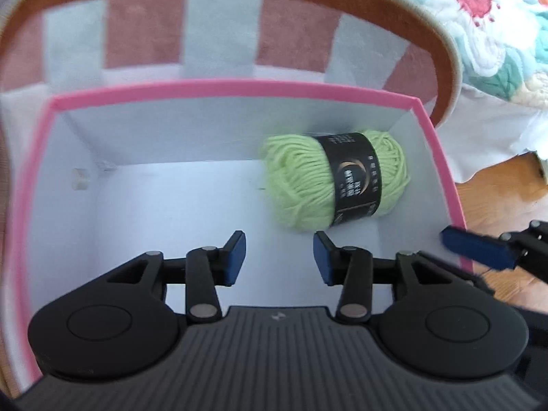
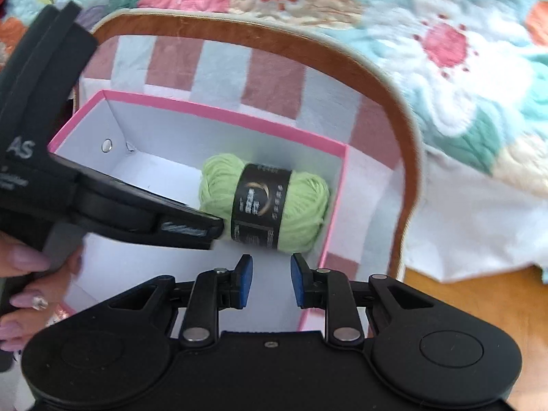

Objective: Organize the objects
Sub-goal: 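Open the left tool to release the yarn inside the box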

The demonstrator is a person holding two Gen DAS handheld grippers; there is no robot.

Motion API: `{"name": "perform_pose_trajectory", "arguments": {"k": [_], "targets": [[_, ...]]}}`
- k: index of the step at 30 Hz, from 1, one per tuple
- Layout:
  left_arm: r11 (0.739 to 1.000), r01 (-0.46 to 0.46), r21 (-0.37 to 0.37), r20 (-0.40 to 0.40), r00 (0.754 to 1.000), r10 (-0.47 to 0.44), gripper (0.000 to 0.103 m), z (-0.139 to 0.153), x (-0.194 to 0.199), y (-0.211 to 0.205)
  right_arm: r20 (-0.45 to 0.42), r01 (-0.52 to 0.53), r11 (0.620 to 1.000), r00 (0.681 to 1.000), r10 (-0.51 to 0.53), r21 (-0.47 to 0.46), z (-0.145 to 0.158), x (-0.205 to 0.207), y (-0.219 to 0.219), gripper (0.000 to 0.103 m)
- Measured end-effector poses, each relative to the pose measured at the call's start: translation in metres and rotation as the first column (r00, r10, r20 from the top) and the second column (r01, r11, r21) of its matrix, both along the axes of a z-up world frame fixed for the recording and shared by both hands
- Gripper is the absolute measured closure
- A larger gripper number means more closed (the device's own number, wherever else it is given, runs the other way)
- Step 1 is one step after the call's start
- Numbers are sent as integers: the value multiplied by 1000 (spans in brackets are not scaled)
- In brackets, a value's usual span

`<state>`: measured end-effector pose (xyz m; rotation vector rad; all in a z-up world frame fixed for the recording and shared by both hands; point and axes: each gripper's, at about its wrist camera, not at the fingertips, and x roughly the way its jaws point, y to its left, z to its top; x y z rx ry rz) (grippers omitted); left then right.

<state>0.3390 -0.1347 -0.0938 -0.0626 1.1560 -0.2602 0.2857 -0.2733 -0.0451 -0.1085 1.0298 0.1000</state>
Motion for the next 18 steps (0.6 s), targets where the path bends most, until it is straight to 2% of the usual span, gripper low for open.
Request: {"name": "perform_pose_trajectory", "arguments": {"k": [2, 4, 8, 13, 18], "targets": [[999, -14, -29, -3, 1000, 14, 49, 22, -9, 14, 22, 29, 1000, 999, -29, 4, 6, -9, 3, 73], [999, -26, -43, -12, 1000, 26, 45, 45, -20, 30, 24, 52, 996, 998, -54, 71, 15, -18, 1, 71], [997, 15, 70, 20, 1000, -17, 44, 86, -58, 53, 15, 41, 989, 999, -43, 144, 39, -37, 8, 64], [996, 24, 87, 61, 998, -30, 38, 128, -109, 78, 11, 23, 978, 1000, -26, 206, 81, -72, 25, 58], [995, 28, 100, 100, 994, -38, 27, 154, -156, 98, 37, -37, 969, 999, 28, 246, 107, -111, 40, 49]]}}
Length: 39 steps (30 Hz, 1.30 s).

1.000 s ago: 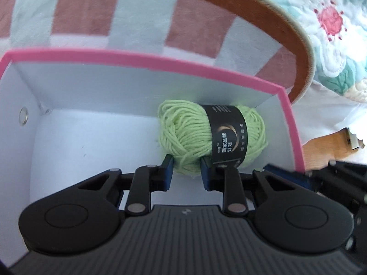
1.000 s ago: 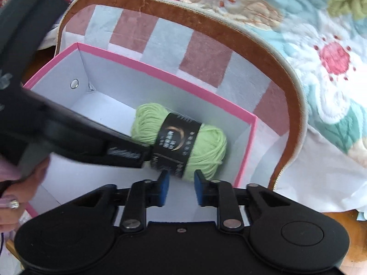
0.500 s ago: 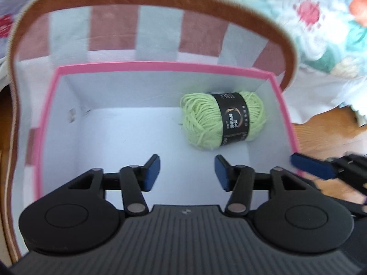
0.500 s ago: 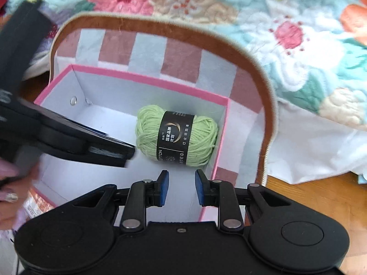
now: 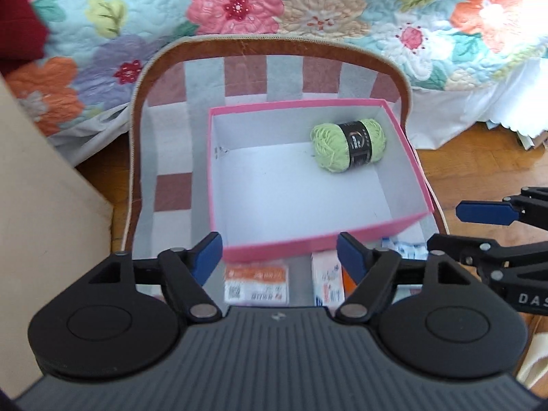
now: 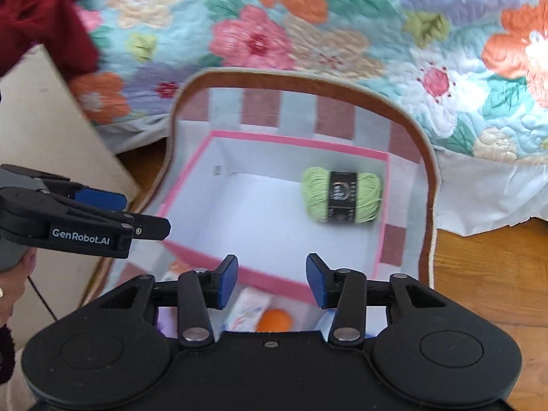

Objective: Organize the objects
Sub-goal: 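Move the left tool down to the purple plush toy and close on it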

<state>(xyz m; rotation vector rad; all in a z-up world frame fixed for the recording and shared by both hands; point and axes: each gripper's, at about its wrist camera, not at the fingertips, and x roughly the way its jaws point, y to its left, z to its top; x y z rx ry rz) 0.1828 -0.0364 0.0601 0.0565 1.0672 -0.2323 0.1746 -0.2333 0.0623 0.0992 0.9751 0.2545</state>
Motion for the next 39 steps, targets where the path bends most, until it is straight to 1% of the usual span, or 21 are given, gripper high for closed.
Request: {"name": "perform_pose_trajectory", "arguments": {"k": [2, 3, 5, 7, 8, 9, 10, 11, 13, 16, 19, 21, 25, 27, 29, 32, 33, 35, 36, 37, 39], "targets": [[1000, -12, -1, 3, 1000, 12, 24, 4, -18, 10, -3, -25, 999, 1000, 25, 31, 5, -13, 6, 44], [1000, -21, 2, 3, 1000, 21, 23, 4, -27, 15, -5, -40, 998, 999, 40, 46, 6, -19, 10, 41], [999, -33, 11, 2, 999, 33, 22, 2, -43, 25, -7, -68, 995, 998, 69, 66, 7, -31, 19, 32], [998, -52, 20, 3, 999, 51, 22, 0, -57, 34, -13, -104, 992, 994, 105, 77, 6, -41, 31, 28], [998, -61, 20, 7, 998, 61, 19, -2, -64, 39, -18, -124, 989, 992, 126, 82, 5, -46, 37, 25], [997, -68, 20, 6, 998, 68, 16, -5, -69, 44, -22, -146, 985, 989, 148, 90, 3, -51, 44, 24], [997, -72, 19, 8, 997, 72, 11, -9, -74, 49, -24, -172, 980, 984, 175, 100, -1, -55, 51, 23], [997, -75, 19, 8, 997, 75, 8, -13, -78, 53, -25, -198, 974, 979, 202, 112, -5, -59, 57, 21], [995, -97, 24, -9, 995, 97, 8, -26, -81, 61, -26, -242, 962, 968, 248, 129, -15, -66, 70, 19], [988, -153, 11, -52, 987, 153, 8, -49, -75, 76, -31, -283, 950, 957, 289, 134, -34, -71, 89, 19], [977, -209, -49, -109, 973, 203, 8, -72, -69, 95, -32, -317, 942, 946, 323, 112, -55, -69, 107, 19], [970, -229, -86, -147, 966, 215, 8, -89, -65, 104, -23, -338, 936, 939, 342, 99, -68, -65, 118, 19], [959, -257, -122, -198, 953, 230, 9, -118, -65, 115, -46, -365, 926, 928, 371, 97, -99, -52, 136, 19], [954, -261, -147, -221, 949, 226, 10, -130, -66, 117, -39, -375, 922, 924, 380, 91, -111, -49, 142, 20], [952, -266, -152, -228, 947, 228, 11, -142, -67, 116, -33, -378, 921, 923, 382, 94, -124, -45, 146, 20], [945, -281, -167, -273, 934, 229, 11, -162, -67, 115, -21, -384, 921, 922, 386, 70, -142, -46, 153, 20], [936, -297, -189, -304, 924, 231, 11, -169, -67, 116, -21, -396, 916, 917, 398, 58, -147, -47, 156, 20], [904, -354, -241, -379, 891, 248, 11, -185, -67, 122, -41, -411, 910, 910, 413, 46, -158, -47, 160, 20], [890, -378, -255, -394, 881, 261, 11, -191, -68, 123, -62, -417, 908, 906, 419, 47, -164, -46, 162, 20], [887, -384, -256, -390, 881, 269, 11, -194, -69, 123, -81, -416, 908, 904, 419, 52, -170, -44, 163, 21], [898, -373, -233, -355, 892, 279, 13, -197, -72, 120, -89, -395, 917, 913, 398, 54, -177, -41, 164, 21]]}}
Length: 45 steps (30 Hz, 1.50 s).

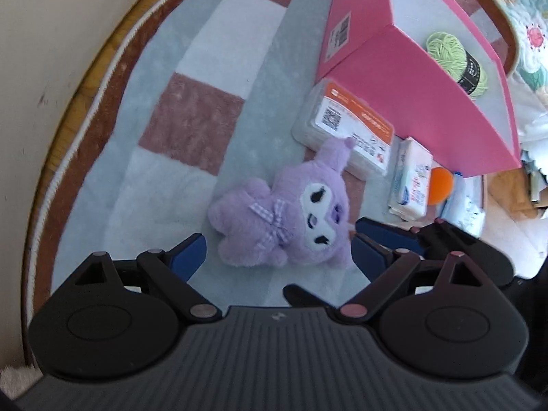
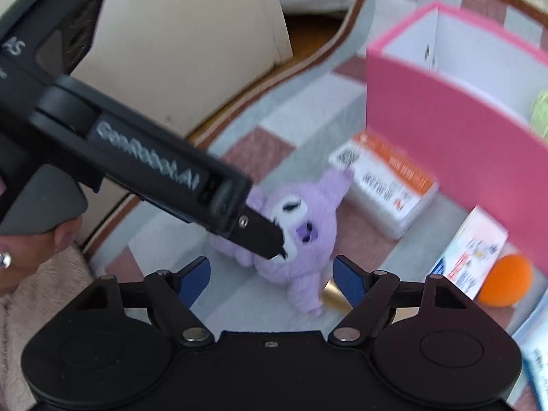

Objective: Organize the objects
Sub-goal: 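Move the left tool down to the purple plush toy and close on it, then lift the plush toy with the left tool and carry it into the box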

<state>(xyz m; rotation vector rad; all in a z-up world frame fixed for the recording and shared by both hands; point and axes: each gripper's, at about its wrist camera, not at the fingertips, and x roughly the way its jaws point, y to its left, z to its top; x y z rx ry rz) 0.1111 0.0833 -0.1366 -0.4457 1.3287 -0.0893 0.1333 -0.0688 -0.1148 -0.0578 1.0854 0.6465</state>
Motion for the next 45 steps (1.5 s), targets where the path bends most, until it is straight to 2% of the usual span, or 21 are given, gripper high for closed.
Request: {"name": "perform_pose_trajectory", "arguments": {"k": [1, 3, 4, 7, 8, 10, 14, 19, 23, 26, 30, 34, 39, 45], "targets": [[1000, 1, 20, 16, 1000, -1, 16, 0, -1, -1, 7, 9, 1000, 1000, -9, 2, -2, 1, 0, 22], [999, -4, 40, 61, 998, 1, 30, -2, -4, -3, 14, 18, 1000, 1000, -18, -12, -6, 5, 2, 25], [999, -8, 47, 76, 997, 4, 42, -3, -5, -4, 22, 21, 999, 1000, -20, -30, -8, 7, 3, 28], [999, 0, 44, 112, 994, -5, 50, -3, -8, -7, 38, 19, 997, 999, -17, -72, -16, 9, 6, 45], [998, 9, 54, 124, 992, -15, 53, -1, -8, -10, 39, 23, 998, 999, -21, -56, -16, 8, 5, 47], [998, 22, 66, 140, 990, -31, 54, 1, -10, -12, 61, 30, 998, 998, -27, -48, -18, 4, 3, 48], [998, -51, -26, 123, 991, 54, 54, -14, -4, 4, 57, 36, 999, 998, -33, -41, -25, 0, -1, 50], [998, -49, -50, 135, 989, 56, 58, -11, -8, 6, 59, 60, 998, 997, -58, -24, -23, -2, -3, 53], [982, -68, -175, 128, 987, 92, 62, -7, -14, 20, 36, 95, 995, 995, -95, 10, -15, -4, -9, 55], [968, -59, -246, 163, 981, 102, 66, 7, -24, 24, 84, 100, 995, 991, -102, 20, 4, -14, -19, 55], [965, -36, -258, 222, 970, 96, 68, 31, -34, 13, 104, 117, 992, 987, -121, 44, 28, -25, -32, 55], [972, 2, -234, 279, 958, 66, 68, 60, -38, -2, 143, 129, 990, 980, -135, 52, 52, -34, -44, 55], [980, 82, -181, 357, 934, -12, 68, 104, -35, -25, 177, 167, 983, 968, -178, 74, 86, -38, -62, 55], [975, 186, -124, 424, 898, -118, 68, 144, -19, -57, 239, 211, 974, 945, -224, 82, 131, -40, -87, 55]]}}
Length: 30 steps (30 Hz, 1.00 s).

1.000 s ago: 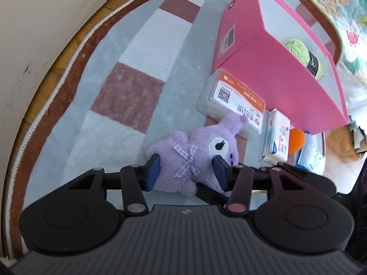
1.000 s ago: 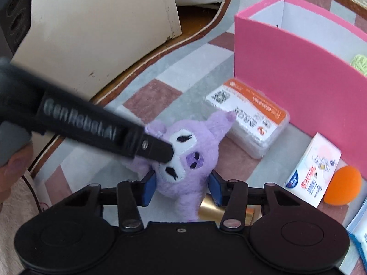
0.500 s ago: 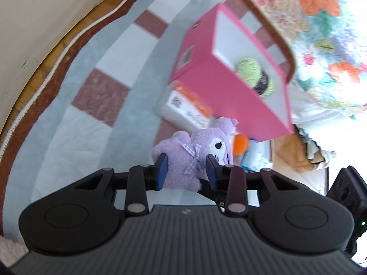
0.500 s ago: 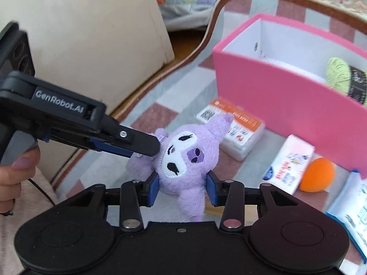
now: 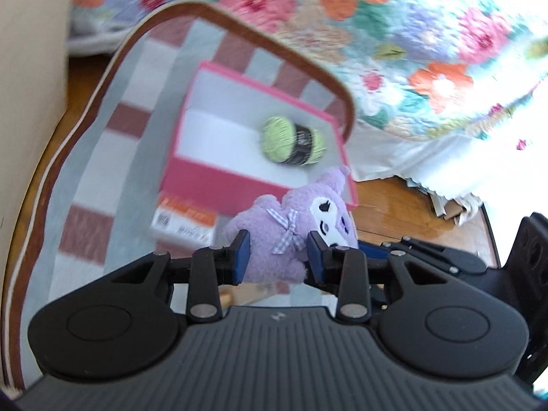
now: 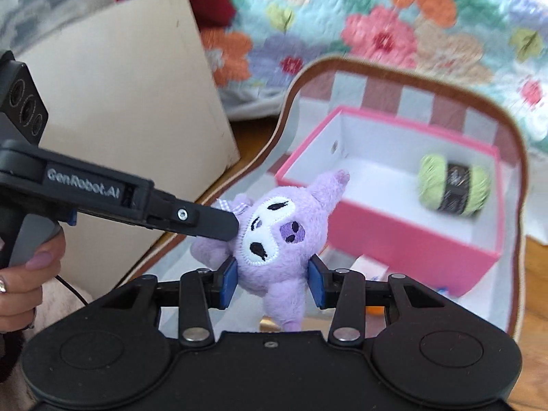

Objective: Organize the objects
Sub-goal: 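Lift the plush toy with the left tool and carry it into the box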

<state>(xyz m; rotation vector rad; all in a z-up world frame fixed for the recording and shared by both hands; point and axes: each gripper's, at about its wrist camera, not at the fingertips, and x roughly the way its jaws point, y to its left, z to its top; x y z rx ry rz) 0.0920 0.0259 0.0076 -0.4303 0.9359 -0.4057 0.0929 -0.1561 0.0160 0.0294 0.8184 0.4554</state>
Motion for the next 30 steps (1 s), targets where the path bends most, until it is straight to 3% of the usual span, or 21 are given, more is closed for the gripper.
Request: {"name": "perform_pose_trajectory", "arguments": {"k": [7, 14, 20, 26, 30], "targets": [[998, 63, 25, 81, 995, -64, 68, 23, 34, -36, 89, 85, 994, 993, -79, -72, 28, 12, -25, 55], [991, 105, 79, 84, 990, -112, 69, 7, 87, -72, 44, 150, 985, 988, -147, -90, 29, 52, -54, 55], [996, 92, 23, -16, 996, -91, 70, -40, 142, -87, -55, 163, 975, 983, -173, -151, 4, 101, -76, 56], [997, 66, 51, -138, 989, -58, 71, -92, 196, -101, -187, 179, 962, 958, -219, -208, -39, 157, -88, 56], [999, 41, -15, -248, 968, -43, 71, -124, 218, -102, -215, 155, 928, 948, -236, -338, -68, 184, -79, 56]]}}
